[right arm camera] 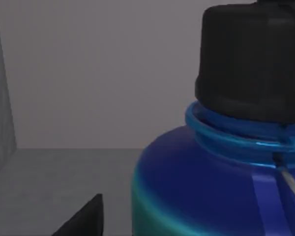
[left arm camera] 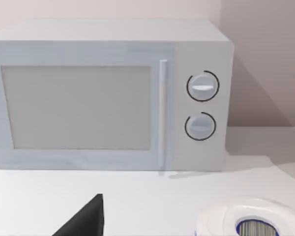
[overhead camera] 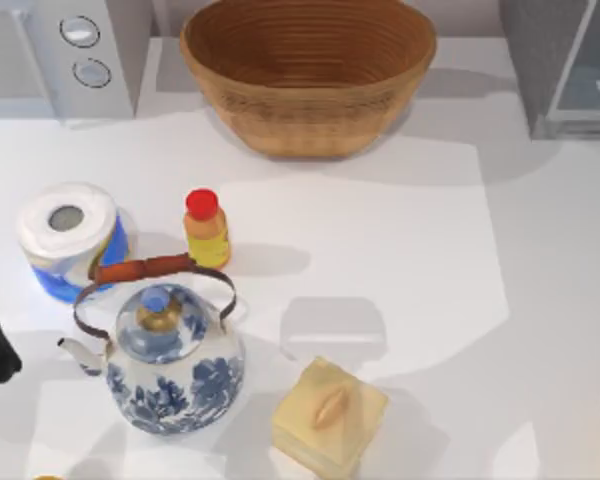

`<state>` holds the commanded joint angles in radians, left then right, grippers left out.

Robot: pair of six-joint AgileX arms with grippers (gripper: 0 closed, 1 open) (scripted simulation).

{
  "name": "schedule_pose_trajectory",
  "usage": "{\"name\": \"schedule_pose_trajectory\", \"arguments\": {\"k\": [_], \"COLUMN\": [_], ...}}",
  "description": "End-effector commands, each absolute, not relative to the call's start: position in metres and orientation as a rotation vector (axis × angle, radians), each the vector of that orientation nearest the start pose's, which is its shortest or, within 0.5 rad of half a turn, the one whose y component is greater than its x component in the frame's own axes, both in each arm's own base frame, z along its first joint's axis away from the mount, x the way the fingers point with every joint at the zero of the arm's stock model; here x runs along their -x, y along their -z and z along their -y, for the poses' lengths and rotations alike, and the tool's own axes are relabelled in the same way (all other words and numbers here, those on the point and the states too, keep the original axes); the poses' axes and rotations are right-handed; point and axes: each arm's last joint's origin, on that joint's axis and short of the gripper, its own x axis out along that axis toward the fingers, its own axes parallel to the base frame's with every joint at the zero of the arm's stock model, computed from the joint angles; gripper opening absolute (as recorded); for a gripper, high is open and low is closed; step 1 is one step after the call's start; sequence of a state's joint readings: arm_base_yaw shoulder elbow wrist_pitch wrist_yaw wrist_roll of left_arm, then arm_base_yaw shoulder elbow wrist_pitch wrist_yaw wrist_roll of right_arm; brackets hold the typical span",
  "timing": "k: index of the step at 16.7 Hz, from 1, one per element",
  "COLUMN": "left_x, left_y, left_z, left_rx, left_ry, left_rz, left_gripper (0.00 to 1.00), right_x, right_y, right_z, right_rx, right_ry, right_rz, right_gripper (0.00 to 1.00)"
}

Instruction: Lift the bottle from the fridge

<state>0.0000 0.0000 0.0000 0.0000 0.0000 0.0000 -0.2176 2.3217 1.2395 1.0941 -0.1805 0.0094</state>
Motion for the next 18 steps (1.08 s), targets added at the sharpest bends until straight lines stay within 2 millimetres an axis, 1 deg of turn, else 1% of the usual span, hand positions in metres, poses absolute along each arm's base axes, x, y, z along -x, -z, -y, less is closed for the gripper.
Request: {"name": "schedule_pose_trajectory", "arguments": {"k": [2, 6, 18], "left_x": [-0.1057, -0.1057, -0.1057], "left_y": [-0.16, -0.16, -0.16], "left_z": [0.0012, 0.0012, 0.0012], "left_rx": [0.0, 0.0, 0.0], "left_ry": [0.0, 0.0, 0.0], "left_rz": [0.0, 0.0, 0.0], "left_gripper": [1.0, 1.0, 1.0], "right_x": [-0.4708, -0.4717, -0.4717], "right_y": [-0.1042, -0.1039, -0.1039], "right_z": [0.0905, 0.0903, 0.0903], "right_rx": [0.003, 0.003, 0.003], "right_ry": [0.01, 0.01, 0.01], "right_rz": [0.002, 0.0, 0.0], "right_gripper": [1.0, 1.0, 0.1]}}
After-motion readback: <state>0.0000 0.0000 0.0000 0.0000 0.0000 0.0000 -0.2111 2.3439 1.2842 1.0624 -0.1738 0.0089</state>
